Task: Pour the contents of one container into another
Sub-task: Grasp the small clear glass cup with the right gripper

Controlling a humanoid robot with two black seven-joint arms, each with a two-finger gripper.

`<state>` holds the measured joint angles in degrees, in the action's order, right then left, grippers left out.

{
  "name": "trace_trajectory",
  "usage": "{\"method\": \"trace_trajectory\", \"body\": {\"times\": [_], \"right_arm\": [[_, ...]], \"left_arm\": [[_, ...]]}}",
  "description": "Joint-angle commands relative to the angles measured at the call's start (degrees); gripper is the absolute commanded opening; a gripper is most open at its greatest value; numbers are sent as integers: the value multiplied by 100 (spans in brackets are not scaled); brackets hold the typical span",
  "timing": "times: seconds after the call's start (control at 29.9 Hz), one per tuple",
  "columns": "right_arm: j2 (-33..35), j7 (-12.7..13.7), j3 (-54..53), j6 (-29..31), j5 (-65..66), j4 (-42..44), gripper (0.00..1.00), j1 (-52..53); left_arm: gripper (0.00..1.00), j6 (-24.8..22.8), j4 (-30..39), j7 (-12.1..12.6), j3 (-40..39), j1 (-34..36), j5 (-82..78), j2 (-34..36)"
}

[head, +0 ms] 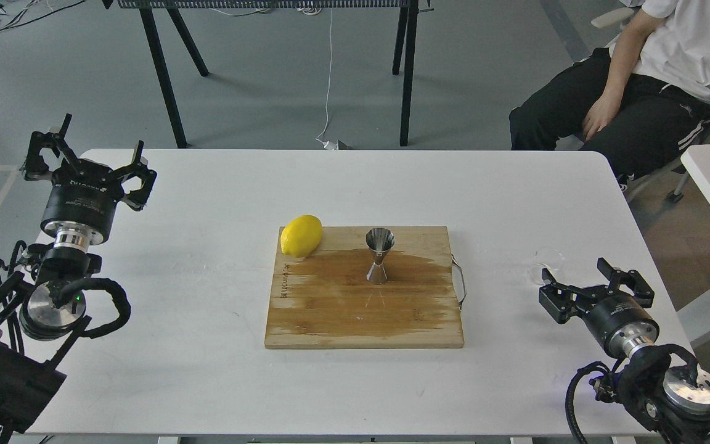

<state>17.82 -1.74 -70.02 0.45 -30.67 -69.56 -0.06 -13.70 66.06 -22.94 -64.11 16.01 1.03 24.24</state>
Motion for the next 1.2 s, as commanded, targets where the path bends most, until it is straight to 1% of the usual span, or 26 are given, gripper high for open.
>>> {"method": "trace_trajectory", "body": {"times": [0.0, 0.2, 0.37, 0.57, 0.6, 0.67, 0.74, 0.77, 0.9, 0.97, 1.17], "right_arm": [[-297, 25, -20, -439, -18, 468, 100, 348], [-490, 60, -29, -589, -9, 784, 100, 691], [-868, 69, -20, -581, -9, 1769, 100, 1209], [-921, 78, -11, -502, 0, 1796, 98, 1236], [-921, 78, -11, -484, 0, 1788, 96, 1236], [-939, 86, -11, -440, 0, 1788, 90, 1245], [-939, 95, -3, -422, 0, 1788, 78, 1254], [-939, 95, -3, -431, 0, 1796, 76, 1254], [-939, 104, -3, -431, 0, 1796, 68, 1272], [-939, 113, 6, -431, 0, 1805, 63, 1280], [-939, 165, 15, -414, 0, 1805, 59, 1280]], "left_arm": [[100, 8, -15, 0, -5, 42, -15, 19], [100, 17, -41, -8, 12, 139, -24, 98], [100, 17, -128, -26, 21, 157, -32, 89], [100, -18, -173, -35, 3, 166, -32, 124], [100, -18, -173, -35, 3, 166, -41, 133], [100, -18, -182, -44, 3, 166, -41, 151], [100, -19, -225, -44, 3, 166, -32, 168], [100, -18, -225, -44, 3, 166, -32, 168], [100, -10, -234, -44, 3, 166, -32, 168], [100, 17, -243, -26, 3, 166, -32, 168], [100, 8, -410, 9, 3, 209, -24, 186]]}}
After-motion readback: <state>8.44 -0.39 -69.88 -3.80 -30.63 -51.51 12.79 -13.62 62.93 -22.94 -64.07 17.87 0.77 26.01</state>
